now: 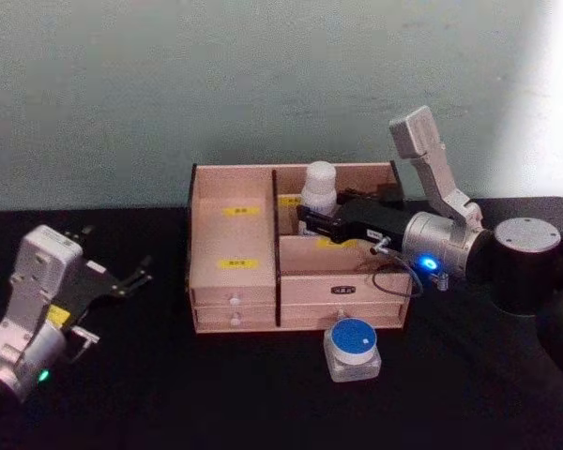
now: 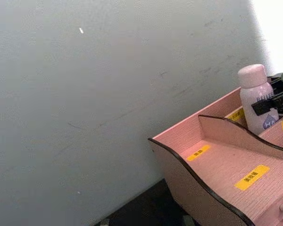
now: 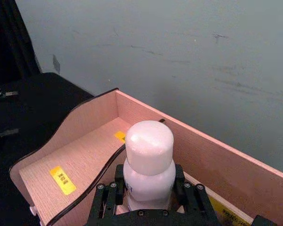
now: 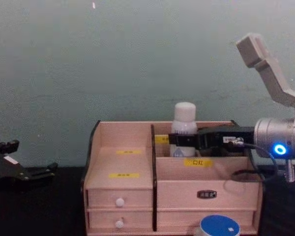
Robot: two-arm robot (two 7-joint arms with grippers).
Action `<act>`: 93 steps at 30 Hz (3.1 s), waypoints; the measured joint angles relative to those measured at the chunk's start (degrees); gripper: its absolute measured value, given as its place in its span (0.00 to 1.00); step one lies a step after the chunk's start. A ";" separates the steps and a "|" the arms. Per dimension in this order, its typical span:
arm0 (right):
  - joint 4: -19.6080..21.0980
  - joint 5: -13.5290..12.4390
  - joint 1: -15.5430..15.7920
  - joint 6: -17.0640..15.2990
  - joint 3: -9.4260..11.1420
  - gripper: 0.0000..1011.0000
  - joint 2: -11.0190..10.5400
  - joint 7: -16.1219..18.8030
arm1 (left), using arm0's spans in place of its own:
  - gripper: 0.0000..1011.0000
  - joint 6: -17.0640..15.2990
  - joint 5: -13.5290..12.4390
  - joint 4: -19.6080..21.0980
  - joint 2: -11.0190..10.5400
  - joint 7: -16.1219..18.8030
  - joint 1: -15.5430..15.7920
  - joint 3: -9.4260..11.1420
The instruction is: Pick up the facial cleanser and watermelon frost from the table and place them into the tiered storage box.
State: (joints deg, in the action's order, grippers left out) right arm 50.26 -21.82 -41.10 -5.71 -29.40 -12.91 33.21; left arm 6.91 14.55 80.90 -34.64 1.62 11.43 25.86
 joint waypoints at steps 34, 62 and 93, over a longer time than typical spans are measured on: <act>2.51 -0.25 0.97 -0.25 0.61 0.99 -0.81 0.06 | 0.99 0.00 0.00 0.00 0.00 0.00 0.00 0.00; 31.76 -4.70 15.63 -6.08 2.95 0.99 -13.98 -2.24 | 0.99 0.00 0.00 0.00 0.00 0.00 0.00 0.00; 38.00 -2.82 25.65 -11.89 -0.66 0.99 -21.57 -3.86 | 0.99 0.00 0.00 0.00 0.00 0.00 0.00 0.00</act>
State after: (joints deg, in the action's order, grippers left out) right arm 88.27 -24.64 -15.45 -17.60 -30.06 -34.49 29.34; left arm 6.91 14.55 80.90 -34.65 1.62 11.43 25.86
